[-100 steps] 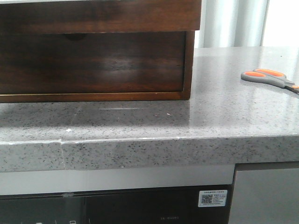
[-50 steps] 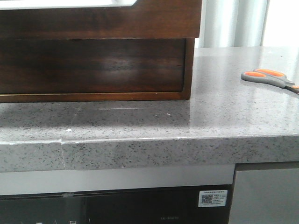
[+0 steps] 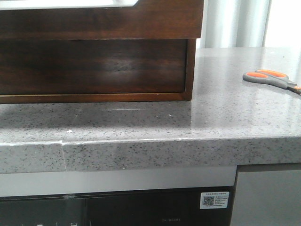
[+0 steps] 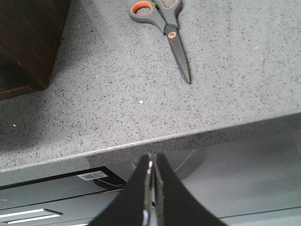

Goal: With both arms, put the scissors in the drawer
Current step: 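Move the open right gripper above the grey-and-orange scissors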

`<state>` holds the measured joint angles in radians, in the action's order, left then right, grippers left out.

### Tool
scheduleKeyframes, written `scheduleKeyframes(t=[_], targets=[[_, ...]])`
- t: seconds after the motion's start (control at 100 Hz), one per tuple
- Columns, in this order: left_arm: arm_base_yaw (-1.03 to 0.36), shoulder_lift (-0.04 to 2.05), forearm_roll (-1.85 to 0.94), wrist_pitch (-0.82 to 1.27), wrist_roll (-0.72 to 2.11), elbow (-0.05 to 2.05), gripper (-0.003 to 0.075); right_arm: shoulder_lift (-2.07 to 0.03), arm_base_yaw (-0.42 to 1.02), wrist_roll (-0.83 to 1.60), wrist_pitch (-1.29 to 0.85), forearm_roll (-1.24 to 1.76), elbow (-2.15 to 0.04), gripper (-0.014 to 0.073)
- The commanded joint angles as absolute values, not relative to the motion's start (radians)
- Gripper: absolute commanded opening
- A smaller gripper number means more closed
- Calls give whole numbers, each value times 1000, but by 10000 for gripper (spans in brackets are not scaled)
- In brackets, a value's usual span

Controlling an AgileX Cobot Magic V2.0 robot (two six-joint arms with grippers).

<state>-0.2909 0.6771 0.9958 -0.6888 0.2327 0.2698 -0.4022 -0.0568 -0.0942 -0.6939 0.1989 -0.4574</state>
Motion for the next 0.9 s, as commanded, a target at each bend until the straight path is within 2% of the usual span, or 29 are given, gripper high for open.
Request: scheduleKeyframes(t=[0.0, 0.21, 0.3, 0.34, 0.52, 0.58, 0.74, 0.83, 0.89], targets=[[-292, 672, 917, -785, 176, 299, 330, -418, -56, -91, -620, 206, -492, -116], [-292, 672, 848, -894, 131, 299, 325, -426, -25, -38, -594, 245, -495, -116], [-292, 672, 774, -903, 131, 299, 295, -451, -2, 40, -588, 245, -495, -108], [-292, 672, 749, -903, 131, 299, 274, -466, 4, 53, -580, 245, -497, -85], [-292, 629, 740, -903, 131, 299, 170, -566, 16, 113, -571, 245, -558, 136], [-292, 607, 740, -900, 131, 299, 133, -618, 16, 139, -570, 245, -599, 184], [-292, 537, 740, -818, 125, 299, 64, -791, 16, 194, -576, 241, -723, 200], [-292, 500, 740, -763, 125, 299, 50, -903, 16, 201, -597, 228, -797, 203], [-292, 481, 733, -746, 125, 299, 43, -975, 16, 201, -619, 224, -845, 238]])
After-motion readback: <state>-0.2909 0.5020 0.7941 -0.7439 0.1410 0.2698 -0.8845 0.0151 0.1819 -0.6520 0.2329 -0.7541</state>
